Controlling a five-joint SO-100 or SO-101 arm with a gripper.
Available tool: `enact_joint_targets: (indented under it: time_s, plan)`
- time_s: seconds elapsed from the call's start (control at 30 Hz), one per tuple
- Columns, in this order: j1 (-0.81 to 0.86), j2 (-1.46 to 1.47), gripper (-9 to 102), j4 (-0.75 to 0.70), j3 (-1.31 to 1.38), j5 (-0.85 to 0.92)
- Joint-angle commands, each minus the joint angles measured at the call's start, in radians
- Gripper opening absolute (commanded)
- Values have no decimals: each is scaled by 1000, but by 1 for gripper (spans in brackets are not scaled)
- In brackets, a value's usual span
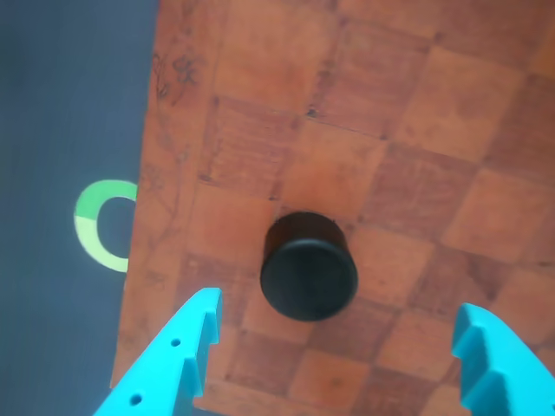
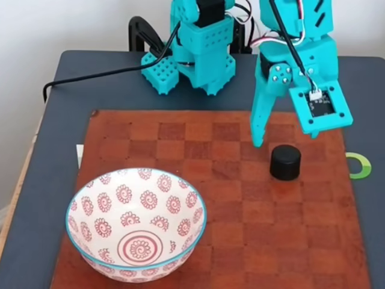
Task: Grasp a black cylinder and put it in the bin.
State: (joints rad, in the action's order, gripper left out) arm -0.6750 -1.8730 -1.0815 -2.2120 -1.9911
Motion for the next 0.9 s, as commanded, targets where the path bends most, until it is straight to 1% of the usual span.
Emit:
enact_joint_targets:
  time_s: [0.0, 0.2, 0.37, 0.7, 0.87]
  plan:
    - [-20, 25, 34, 17, 29, 0]
    - [-34, 77, 33, 20, 40, -11]
    - [-35, 124, 33, 78, 38, -9]
    - [-35, 193, 33, 81, 41, -9]
    - [-34, 215, 27, 81, 41, 0]
